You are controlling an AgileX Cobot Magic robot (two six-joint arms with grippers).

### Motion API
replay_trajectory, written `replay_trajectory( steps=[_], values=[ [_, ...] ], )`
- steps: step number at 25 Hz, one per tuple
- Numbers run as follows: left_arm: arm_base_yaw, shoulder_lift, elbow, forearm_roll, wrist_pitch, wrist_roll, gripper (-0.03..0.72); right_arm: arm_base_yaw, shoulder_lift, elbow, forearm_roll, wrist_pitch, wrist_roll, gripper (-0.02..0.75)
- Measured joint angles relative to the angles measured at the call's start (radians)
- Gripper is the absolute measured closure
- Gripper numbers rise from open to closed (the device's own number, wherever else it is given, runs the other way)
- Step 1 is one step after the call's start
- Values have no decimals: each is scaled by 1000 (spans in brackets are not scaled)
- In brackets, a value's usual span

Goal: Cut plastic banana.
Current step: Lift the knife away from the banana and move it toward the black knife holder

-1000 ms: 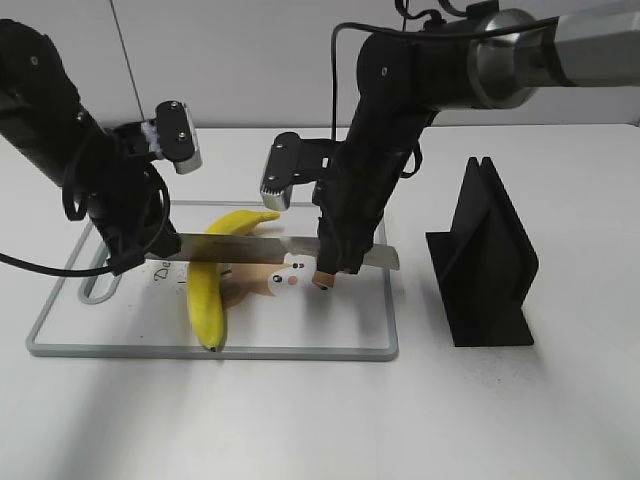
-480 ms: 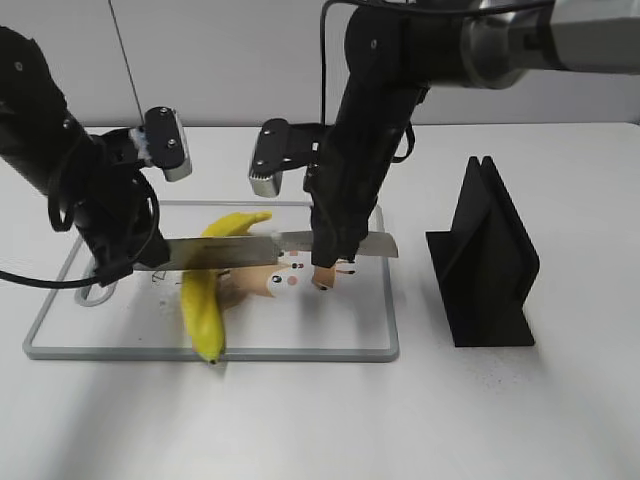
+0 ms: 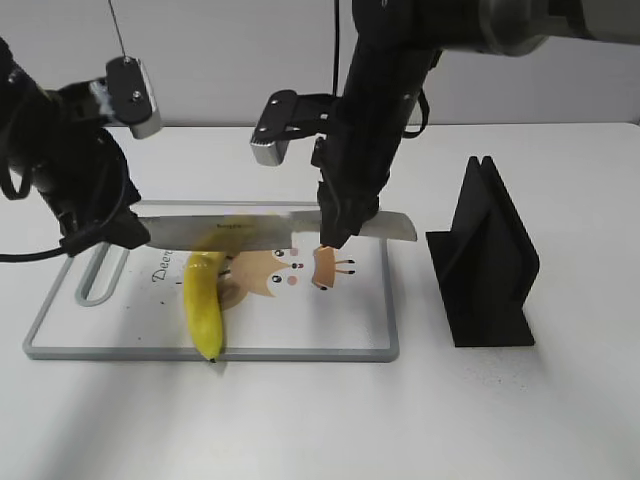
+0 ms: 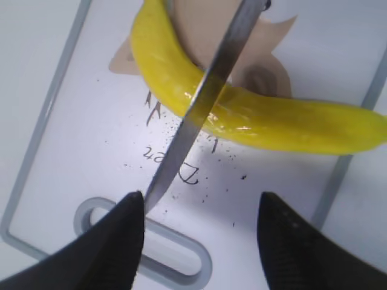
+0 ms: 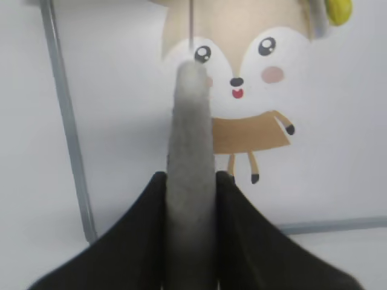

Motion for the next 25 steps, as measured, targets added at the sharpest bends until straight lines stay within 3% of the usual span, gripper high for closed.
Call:
replay_trajectory(
  steps=[6, 12, 19, 25],
  values=[
    [0, -126, 0, 17, 3, -56, 118, -2, -70, -18, -20, 5, 31, 556],
    [0, -231, 0, 42, 5, -217, 118, -3, -144, -31, -20, 28, 152, 556],
    [0, -294, 0, 257, 88, -708, 118, -7, -206, -33, -38, 84, 489, 556],
    [0, -339, 1, 404, 270, -1016, 121, -9, -296, -19, -40, 86, 717, 556]
  ],
)
